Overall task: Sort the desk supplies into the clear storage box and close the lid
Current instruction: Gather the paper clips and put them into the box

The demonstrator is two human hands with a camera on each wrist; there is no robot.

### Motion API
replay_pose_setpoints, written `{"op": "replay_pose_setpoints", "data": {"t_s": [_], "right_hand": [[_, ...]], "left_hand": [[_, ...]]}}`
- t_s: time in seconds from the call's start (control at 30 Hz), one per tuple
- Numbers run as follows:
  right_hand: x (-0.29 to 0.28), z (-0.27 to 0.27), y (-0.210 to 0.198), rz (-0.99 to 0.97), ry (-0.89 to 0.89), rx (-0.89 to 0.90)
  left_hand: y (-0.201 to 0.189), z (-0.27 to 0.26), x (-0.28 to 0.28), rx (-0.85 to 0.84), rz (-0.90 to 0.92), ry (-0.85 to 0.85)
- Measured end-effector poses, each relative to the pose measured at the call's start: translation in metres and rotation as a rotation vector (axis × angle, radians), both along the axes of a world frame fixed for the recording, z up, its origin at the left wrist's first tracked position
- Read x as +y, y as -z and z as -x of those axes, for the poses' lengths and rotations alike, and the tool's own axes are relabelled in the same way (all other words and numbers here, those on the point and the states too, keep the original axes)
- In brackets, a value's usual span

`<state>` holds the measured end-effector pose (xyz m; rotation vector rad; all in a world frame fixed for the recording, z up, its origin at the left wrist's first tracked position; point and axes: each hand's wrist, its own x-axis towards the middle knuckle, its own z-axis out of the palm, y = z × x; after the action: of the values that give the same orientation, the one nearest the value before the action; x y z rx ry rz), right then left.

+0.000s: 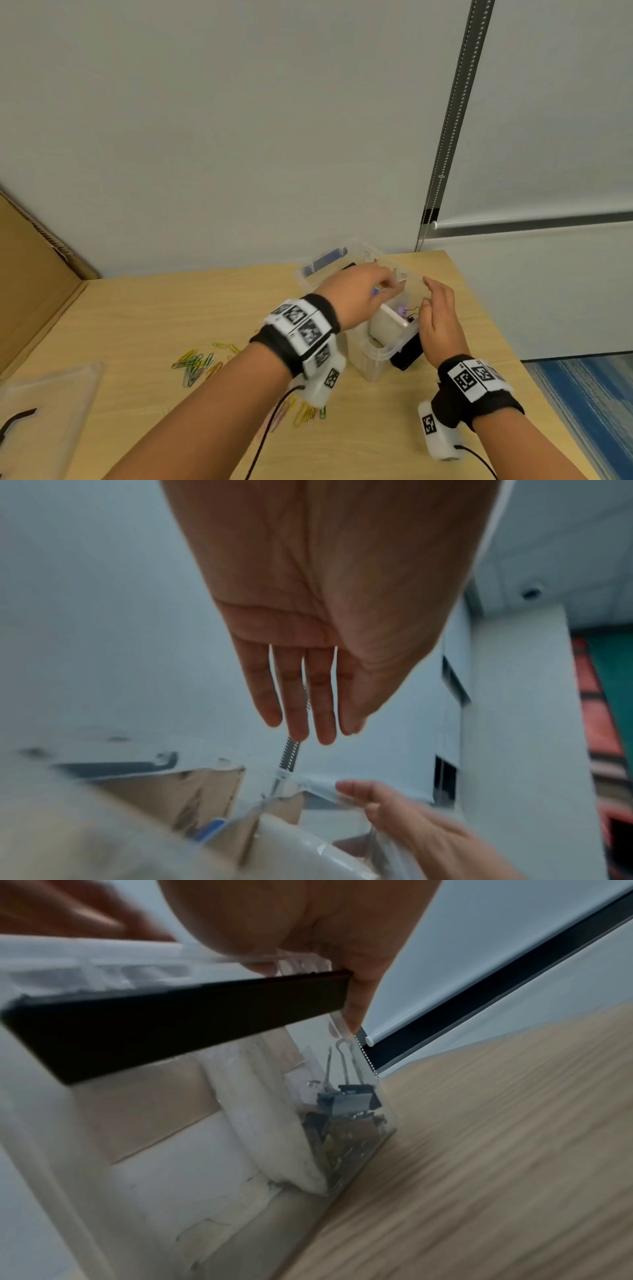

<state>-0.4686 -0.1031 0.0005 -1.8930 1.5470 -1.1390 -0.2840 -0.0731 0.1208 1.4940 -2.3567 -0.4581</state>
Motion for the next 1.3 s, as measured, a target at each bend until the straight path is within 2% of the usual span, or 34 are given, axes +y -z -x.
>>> {"op": "replay_pose_setpoints", "data": {"t_s": [0.07,0.13,0.2,0.27,0.37,0.43,0.53,0.6,0.7,0.8,0.9,1.0,1.1,1.2,1.3], "right_hand": [[-0.001,0.001,0.0,-0.004,0.003,0.025],[-0.002,0.001,-0.002,-0.024,0.05,0.129],[0.002,-0.004,-0.009,-0.044,0.133,0.296],[0.017,-0.017,-0.023,-0.016,0.155,0.379],[0.054,-0.056,-0.048,0.091,0.044,0.372],[0.08,-0.089,-0.058,0.148,-0.09,0.381],[0.105,-0.131,-0.047,0.162,-0.3,0.381],[0.111,-0.151,-0.028,0.09,-0.373,0.413],[0.11,-0.17,0.0,-0.154,-0.377,0.494],[0.104,-0.185,0.017,-0.413,-0.32,0.652],[0.103,-0.196,0.029,-0.55,-0.336,0.785],[0.117,-0.203,0.03,-0.555,-0.438,0.904],[0.139,-0.205,0.022,-0.519,-0.545,0.942],[0.143,-0.202,0.014,-0.532,-0.58,0.841],[0.119,-0.203,0.009,-0.443,-0.513,0.71]], "left_hand": [[0.006,-0.03,0.029,0.087,0.062,-0.079],[0.019,-0.064,0.057,0.125,0.087,-0.178],[0.038,-0.1,0.081,0.147,0.045,-0.303],[0.064,-0.136,0.103,0.144,-0.002,-0.403],[0.098,-0.181,0.13,0.101,-0.053,-0.513],[0.114,-0.201,0.146,0.089,-0.091,-0.561],[0.131,-0.221,0.163,0.058,-0.191,-0.61],[0.141,-0.235,0.167,0.032,-0.28,-0.637],[0.148,-0.253,0.164,0.0,-0.343,-0.646],[0.144,-0.264,0.147,-0.01,-0.375,-0.637],[0.145,-0.267,0.131,-0.065,-0.431,-0.609],[0.15,-0.26,0.129,-0.135,-0.469,-0.563],[0.153,-0.246,0.138,-0.176,-0.469,-0.481],[0.155,-0.236,0.152,-0.157,-0.451,-0.395],[0.15,-0.234,0.158,-0.033,-0.41,-0.385]]}}
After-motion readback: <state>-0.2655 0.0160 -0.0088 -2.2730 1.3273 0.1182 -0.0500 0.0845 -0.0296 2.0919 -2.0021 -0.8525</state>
